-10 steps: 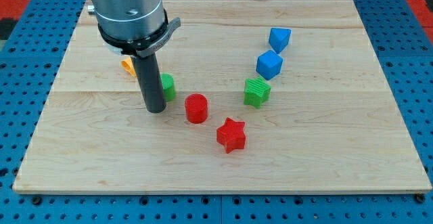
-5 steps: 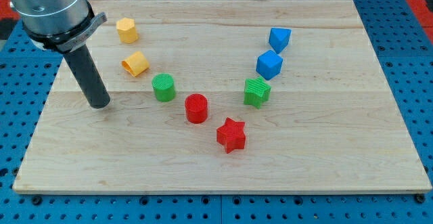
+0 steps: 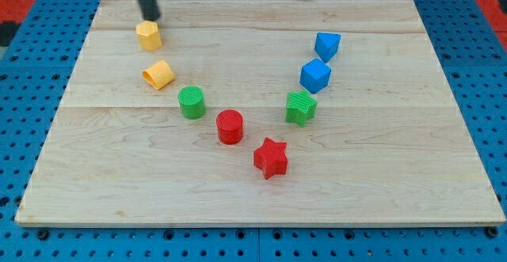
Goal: Push the yellow hexagon parallel to the top left of the yellow heart
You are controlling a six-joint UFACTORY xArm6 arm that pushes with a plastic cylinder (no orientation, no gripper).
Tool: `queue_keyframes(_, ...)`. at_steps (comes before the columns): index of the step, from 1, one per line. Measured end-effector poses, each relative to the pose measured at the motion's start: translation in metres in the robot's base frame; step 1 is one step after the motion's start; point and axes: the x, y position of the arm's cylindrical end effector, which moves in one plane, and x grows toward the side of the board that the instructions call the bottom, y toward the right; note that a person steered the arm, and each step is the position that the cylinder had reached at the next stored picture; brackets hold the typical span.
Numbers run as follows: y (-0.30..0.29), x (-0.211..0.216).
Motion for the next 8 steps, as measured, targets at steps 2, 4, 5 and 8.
queue_keyframes(2,-0.027,0.031)
queue_keyframes(4,0.052,0.017)
queue_keyframes(5,0.075,-0.002)
queue_keyframes(8,0.194,-0.043)
